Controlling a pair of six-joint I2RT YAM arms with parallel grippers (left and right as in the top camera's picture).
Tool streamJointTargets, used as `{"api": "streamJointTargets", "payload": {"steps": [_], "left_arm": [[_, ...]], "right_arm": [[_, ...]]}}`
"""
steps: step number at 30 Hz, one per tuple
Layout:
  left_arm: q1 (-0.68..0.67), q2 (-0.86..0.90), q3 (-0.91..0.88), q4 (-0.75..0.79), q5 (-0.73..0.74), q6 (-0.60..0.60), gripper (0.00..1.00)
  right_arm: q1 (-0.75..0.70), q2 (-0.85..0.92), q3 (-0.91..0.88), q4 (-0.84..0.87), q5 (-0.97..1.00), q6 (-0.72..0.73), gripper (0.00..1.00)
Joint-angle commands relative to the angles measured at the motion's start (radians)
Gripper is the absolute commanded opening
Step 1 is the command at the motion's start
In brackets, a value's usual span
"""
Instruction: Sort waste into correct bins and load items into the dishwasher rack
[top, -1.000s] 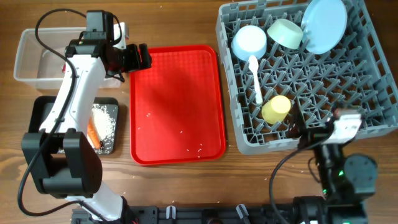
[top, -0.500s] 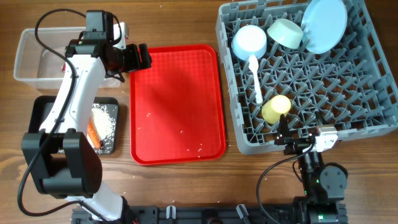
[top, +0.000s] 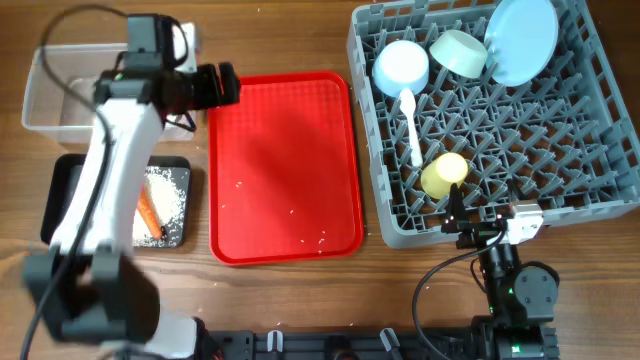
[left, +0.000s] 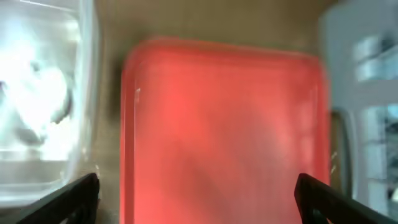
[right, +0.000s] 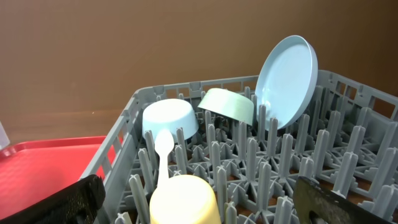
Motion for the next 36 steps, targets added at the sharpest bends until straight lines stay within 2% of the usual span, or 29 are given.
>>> {"api": "streamJointTargets", "payload": {"steps": [1,2,4,8,11,12,17,20,36], "left_arm": [[-0.012,-0.301,-0.142,0.16,0.032,0.181,1.0],[-0.005,-0.392,-0.23,0.217,0.031,0.18,1.0],[0.026,-0.661,-0.522,0.381,0.031,0.169,1.0],[0.108,-1.097,-1.013,0.624,0.031,0.01,1.0],[0.117,-1.423,-1.373,0.829,0.019,0.01,1.0],[0.117,-1.481,-1.424,0.842,0.019,0.01,1.0],[0.117,-1.633,-1.472,0.699,-0.065,0.011,1.0],[0.117,-1.687,-1.472,0.698,-0.073,0.01,1.0],[0.116,-1.688,-1.472,0.703,-0.074,0.011,1.0]], "right_arm": [[0.003,-0.006,-0.001,0.003,0.01,-0.003,1.0],[0.003,-0.006,-0.001,0.003,0.01,-0.003,1.0],[0.003,-0.006,-0.001,0.003,0.01,-0.003,1.0],[0.003,-0.006,-0.001,0.003,0.01,-0.003,1.0],[0.003,-0.006,-0.001,0.003,0.01,-0.003,1.0],[0.003,-0.006,-0.001,0.003,0.01,-0.003,1.0],[0.003,-0.006,-0.001,0.003,0.01,-0.003,1.0],[0.003,-0.006,-0.001,0.003,0.01,-0.003,1.0],[0.003,-0.006,-0.001,0.003,0.01,-0.003,1.0]]}}
